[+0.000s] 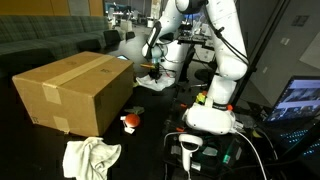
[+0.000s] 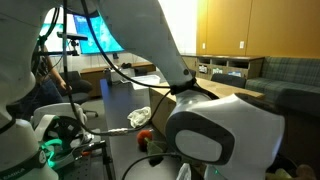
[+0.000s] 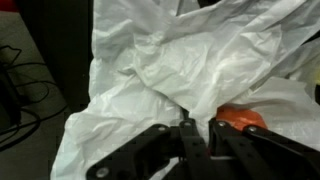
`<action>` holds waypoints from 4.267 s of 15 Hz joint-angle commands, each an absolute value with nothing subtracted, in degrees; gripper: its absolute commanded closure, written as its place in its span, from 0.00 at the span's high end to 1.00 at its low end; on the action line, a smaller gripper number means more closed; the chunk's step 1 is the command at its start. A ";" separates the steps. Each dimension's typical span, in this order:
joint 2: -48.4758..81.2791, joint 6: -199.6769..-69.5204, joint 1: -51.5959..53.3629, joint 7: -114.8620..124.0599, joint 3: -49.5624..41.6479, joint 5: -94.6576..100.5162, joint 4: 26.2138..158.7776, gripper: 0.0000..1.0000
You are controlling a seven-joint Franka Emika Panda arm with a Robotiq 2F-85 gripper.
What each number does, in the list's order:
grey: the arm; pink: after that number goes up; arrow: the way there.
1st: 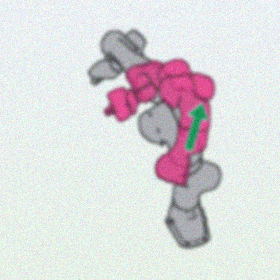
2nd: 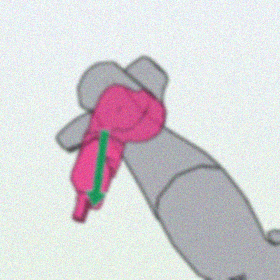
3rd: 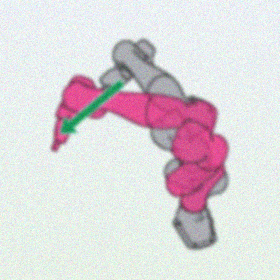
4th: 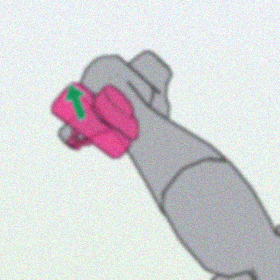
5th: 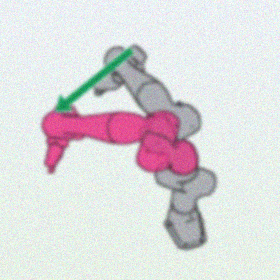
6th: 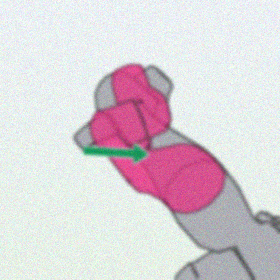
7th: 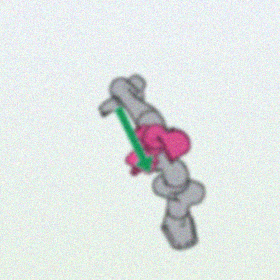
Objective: Put all the objects from the box on the table, and then put all the objects that were on the table on the box
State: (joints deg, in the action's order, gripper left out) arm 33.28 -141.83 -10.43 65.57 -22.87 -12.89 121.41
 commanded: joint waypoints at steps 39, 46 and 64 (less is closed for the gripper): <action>16.68 -115.51 5.46 82.27 6.17 33.46 82.35 0.11; 21.65 -108.97 7.52 63.36 4.28 23.78 78.22 0.50; 3.96 -111.06 3.25 35.41 -0.17 15.73 110.32 1.00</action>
